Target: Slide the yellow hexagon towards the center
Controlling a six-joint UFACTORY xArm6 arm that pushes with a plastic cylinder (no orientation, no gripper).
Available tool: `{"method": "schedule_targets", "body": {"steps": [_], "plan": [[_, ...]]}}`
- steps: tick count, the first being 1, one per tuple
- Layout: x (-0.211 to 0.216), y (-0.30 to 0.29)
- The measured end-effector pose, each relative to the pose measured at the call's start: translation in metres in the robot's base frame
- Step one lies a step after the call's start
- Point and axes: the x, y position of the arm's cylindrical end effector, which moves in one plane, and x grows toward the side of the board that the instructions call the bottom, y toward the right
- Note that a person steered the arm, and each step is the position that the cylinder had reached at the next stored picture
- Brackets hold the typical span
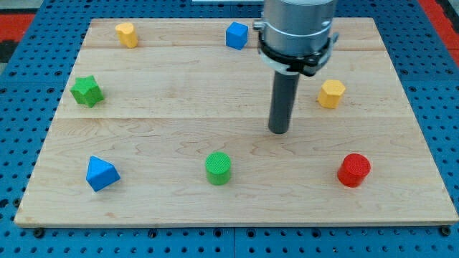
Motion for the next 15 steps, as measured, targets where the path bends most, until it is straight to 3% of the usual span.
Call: {"method": "schedule_targets", "body": {"steps": [2,3,5,6,7,8,9,11,12,13,14,15], "plan": [[-0.017,0.145],[-0.045,0.138],[-0.059,-0.026],[-0.047,-0.077],[-0.030,-0.006],[-0.050,0.088],[-0.082,0.085],[-0.120,-0.051],[-0.112,-0.083],[-0.112,-0.057],[-0.101,-0.095],[-0.023,-0.119]]}}
